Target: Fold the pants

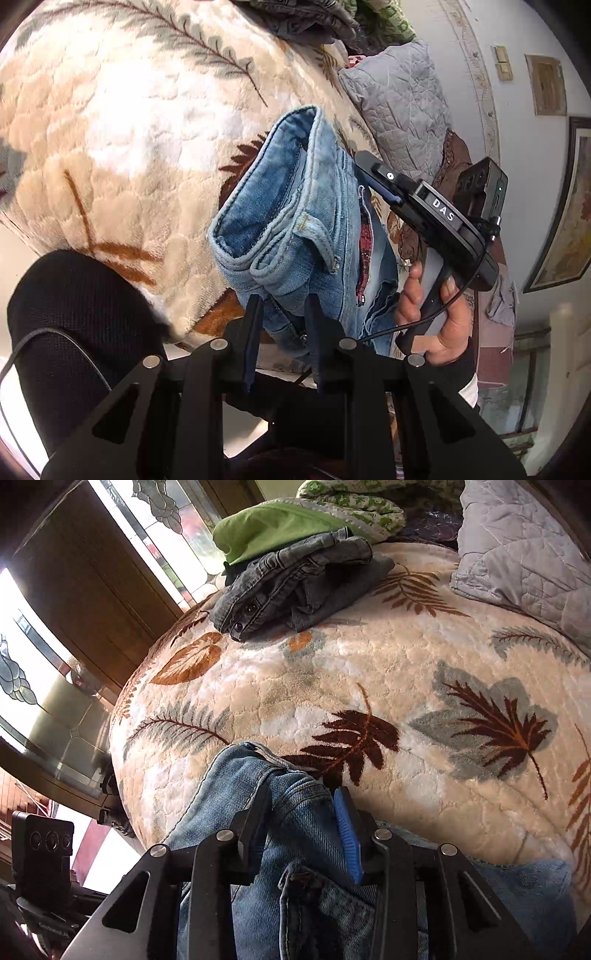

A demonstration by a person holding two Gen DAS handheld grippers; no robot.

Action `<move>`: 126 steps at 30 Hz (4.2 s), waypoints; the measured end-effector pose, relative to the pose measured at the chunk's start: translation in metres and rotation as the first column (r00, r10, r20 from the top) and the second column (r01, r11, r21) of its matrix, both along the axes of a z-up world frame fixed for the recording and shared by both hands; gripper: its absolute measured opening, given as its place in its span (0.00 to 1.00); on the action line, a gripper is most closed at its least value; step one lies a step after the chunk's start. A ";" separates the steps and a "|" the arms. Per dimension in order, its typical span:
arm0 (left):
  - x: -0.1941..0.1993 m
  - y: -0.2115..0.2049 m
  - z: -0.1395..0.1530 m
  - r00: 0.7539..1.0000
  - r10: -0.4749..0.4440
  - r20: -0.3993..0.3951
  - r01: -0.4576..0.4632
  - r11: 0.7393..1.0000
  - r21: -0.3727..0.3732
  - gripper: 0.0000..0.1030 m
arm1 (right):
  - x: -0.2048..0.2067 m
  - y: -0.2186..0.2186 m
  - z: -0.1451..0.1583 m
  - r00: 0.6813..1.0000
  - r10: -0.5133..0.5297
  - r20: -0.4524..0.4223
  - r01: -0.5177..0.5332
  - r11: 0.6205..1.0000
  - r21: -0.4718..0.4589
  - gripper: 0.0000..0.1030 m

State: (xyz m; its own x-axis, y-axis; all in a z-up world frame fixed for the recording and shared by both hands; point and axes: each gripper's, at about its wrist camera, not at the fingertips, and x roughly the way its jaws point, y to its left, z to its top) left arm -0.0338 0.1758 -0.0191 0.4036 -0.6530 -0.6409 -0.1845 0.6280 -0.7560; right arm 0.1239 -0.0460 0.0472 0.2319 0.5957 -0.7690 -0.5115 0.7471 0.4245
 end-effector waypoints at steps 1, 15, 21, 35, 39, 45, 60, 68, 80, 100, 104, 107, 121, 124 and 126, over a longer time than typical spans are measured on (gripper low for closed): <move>-0.003 0.002 0.008 1.000 -0.009 0.027 0.008 1.000 0.015 0.24 | -0.009 -0.015 0.008 1.000 -0.012 -0.004 0.012 0.999 0.038 0.37; 0.041 -0.032 0.003 0.999 -0.023 -0.042 0.028 0.991 0.129 0.42 | -0.177 -0.066 -0.029 0.984 0.090 0.155 -0.071 0.990 -0.120 0.04; 0.038 -0.027 -0.012 0.996 -0.016 -0.084 0.030 0.985 0.172 0.33 | -0.177 -0.080 -0.054 0.998 0.039 0.045 -0.039 0.999 -0.008 0.13; 0.036 -0.011 0.053 0.991 -0.089 0.105 0.070 0.982 0.175 0.59 | -0.122 -0.312 -0.029 0.699 -0.713 -0.057 0.714 0.694 0.094 0.37; 0.084 -0.028 0.042 0.994 -0.100 0.040 0.088 0.967 0.241 0.61 | -0.110 -0.348 -0.054 0.624 -0.772 -0.118 0.781 0.618 0.086 0.38; 0.109 -0.058 -0.001 0.989 -0.116 -0.091 0.143 0.911 0.388 0.58 | -0.098 -0.345 -0.070 0.682 -0.721 -0.124 0.732 0.673 0.107 0.20; 0.072 -0.048 0.020 0.984 -0.178 0.004 0.167 0.931 0.324 0.57 | -0.149 -0.371 -0.031 0.669 -0.738 -0.093 0.731 0.630 0.262 0.30; 0.066 -0.072 -0.006 0.977 -0.209 -0.030 0.198 0.861 0.469 0.60 | -0.155 -0.323 -0.076 0.719 -0.689 -0.095 0.695 0.717 0.059 0.28; 0.055 -0.002 0.005 0.996 -0.089 -0.021 0.091 0.953 0.289 0.60 | -0.159 -0.256 -0.009 0.833 -0.553 0.015 0.548 0.829 0.114 0.53; 0.139 0.033 -0.010 0.973 -0.212 -0.093 0.220 0.972 0.078 0.61 | -0.212 0.101 -0.037 0.809 0.247 0.533 0.015 0.898 -0.439 0.72; 0.151 0.033 -0.008 0.969 -0.232 -0.089 0.238 0.969 0.059 0.64 | -0.209 0.114 -0.051 0.764 0.270 0.587 0.079 0.863 -0.500 0.60; 0.156 0.028 -0.009 0.958 -0.274 -0.084 0.276 0.961 0.021 0.67 | -0.200 0.097 -0.036 0.801 0.209 0.561 0.067 0.900 -0.430 0.34; 0.175 -0.010 -0.029 0.947 -0.322 -0.016 0.314 0.932 -0.179 0.72 | -0.206 0.078 -0.008 0.790 0.140 0.597 0.109 0.926 -0.362 0.26; 0.172 -0.015 -0.031 0.944 -0.329 -0.030 0.320 0.933 -0.165 0.14 | -0.206 0.074 -0.005 0.790 0.129 0.599 0.111 0.932 -0.346 0.26; 0.166 -0.017 -0.020 0.949 -0.316 0.000 0.314 0.944 -0.100 0.14 | -0.205 0.070 -0.002 0.797 0.121 0.591 0.104 0.938 -0.331 0.26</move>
